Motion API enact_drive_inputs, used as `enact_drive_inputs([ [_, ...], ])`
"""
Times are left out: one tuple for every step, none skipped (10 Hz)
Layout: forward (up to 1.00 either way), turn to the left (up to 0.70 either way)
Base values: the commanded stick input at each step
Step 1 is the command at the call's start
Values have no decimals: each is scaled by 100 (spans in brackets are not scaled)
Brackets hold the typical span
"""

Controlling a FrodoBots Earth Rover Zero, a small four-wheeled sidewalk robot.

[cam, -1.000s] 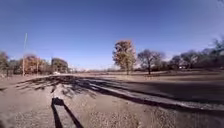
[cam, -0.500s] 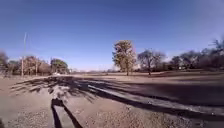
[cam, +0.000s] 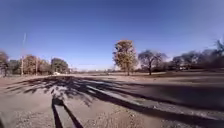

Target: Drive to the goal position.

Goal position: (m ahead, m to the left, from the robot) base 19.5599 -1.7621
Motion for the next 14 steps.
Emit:
enact_drive_inputs([
  [50, -3],
  [50, 0],
  [50, 0],
  [50, 0],
  [50, 0],
  [50, 0],
  [50, 0],
  [50, 0],
  [50, 0],
  [50, 0],
  [50, 0],
  [50, 0],
  [50, 0],
  [50, 0],
])
